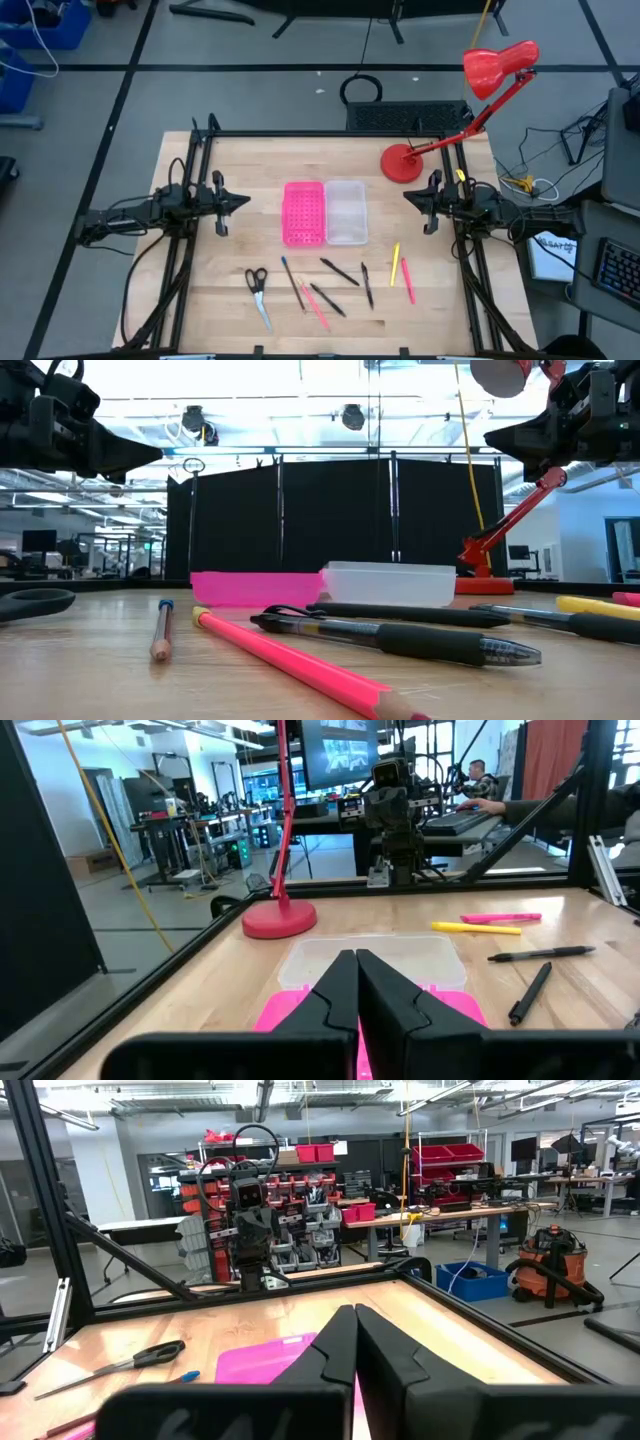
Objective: Pick & place school supplies into a supply box
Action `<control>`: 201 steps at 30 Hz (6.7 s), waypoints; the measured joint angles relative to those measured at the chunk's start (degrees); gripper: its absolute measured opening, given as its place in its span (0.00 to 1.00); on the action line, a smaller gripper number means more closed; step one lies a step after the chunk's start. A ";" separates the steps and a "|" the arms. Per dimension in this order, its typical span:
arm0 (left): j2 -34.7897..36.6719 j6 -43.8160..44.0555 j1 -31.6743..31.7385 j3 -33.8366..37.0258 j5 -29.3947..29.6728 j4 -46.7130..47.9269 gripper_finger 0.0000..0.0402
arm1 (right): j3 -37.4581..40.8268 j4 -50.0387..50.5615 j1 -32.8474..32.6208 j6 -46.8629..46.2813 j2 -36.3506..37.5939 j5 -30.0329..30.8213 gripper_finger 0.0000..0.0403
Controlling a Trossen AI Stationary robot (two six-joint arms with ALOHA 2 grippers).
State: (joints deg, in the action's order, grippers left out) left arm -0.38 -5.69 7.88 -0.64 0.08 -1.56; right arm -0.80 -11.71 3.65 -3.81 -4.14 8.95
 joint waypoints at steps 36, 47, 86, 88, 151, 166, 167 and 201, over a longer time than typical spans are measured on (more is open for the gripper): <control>0.00 0.00 0.02 0.01 0.02 0.00 0.02 | 0.00 0.01 -0.01 0.00 0.00 0.00 0.00; 0.02 0.00 0.02 0.00 0.00 0.00 0.02 | 0.00 0.01 0.01 0.00 0.00 0.00 0.00; 0.02 0.00 0.00 0.02 0.00 0.00 0.02 | -0.01 0.00 0.00 0.00 0.00 0.00 0.00; 0.00 0.00 0.01 0.00 0.02 0.00 0.02 | -0.02 -0.01 0.00 0.00 0.00 -0.01 0.00; 0.00 0.00 0.01 0.01 0.01 0.00 0.02 | -0.02 -0.41 -0.01 0.00 0.00 -0.02 0.00; 0.00 0.02 0.01 0.06 0.11 -1.55 0.02 | 0.00 -0.89 0.01 0.00 0.02 -0.02 0.00; 0.02 0.10 0.01 0.06 0.11 -1.57 0.02 | 0.00 -0.89 -0.01 0.00 0.02 -0.02 0.00; 0.02 -2.99 -0.13 0.02 5.66 -14.10 0.02 | -45.51 41.21 -10.62 -4.69 -36.66 28.75 0.00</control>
State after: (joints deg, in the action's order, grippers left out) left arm -0.36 -8.68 7.75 -0.62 5.73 -15.66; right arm -46.31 29.50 -6.97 -8.50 -40.80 37.71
